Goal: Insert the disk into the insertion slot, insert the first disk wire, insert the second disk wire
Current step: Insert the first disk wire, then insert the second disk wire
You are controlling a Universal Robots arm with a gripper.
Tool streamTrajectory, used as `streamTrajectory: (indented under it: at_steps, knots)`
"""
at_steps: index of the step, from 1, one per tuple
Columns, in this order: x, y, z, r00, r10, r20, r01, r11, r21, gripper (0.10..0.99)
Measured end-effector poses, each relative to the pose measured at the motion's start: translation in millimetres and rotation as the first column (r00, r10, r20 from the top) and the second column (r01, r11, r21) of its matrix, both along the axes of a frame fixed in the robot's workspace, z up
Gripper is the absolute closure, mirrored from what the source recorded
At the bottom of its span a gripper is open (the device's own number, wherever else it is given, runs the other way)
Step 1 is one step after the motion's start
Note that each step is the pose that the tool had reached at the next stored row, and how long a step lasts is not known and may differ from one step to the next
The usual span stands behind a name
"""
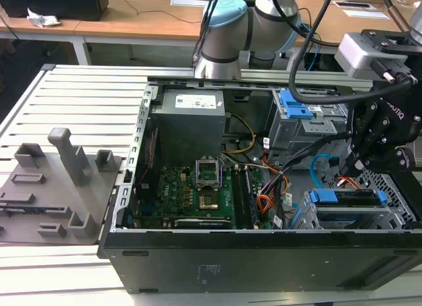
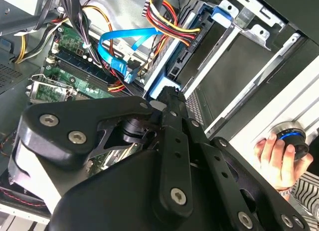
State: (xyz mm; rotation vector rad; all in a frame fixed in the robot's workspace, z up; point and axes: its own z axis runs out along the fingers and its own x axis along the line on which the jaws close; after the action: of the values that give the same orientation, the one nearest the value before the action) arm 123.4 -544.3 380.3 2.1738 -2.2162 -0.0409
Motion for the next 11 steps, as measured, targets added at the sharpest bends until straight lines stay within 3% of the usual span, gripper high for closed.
streamTrajectory:
  at_steps: [11]
  knots:
    - [0.0,0.0,-0.4,1.0000,0.000,0.0000,0.000,1.0000,0.000,0.980]
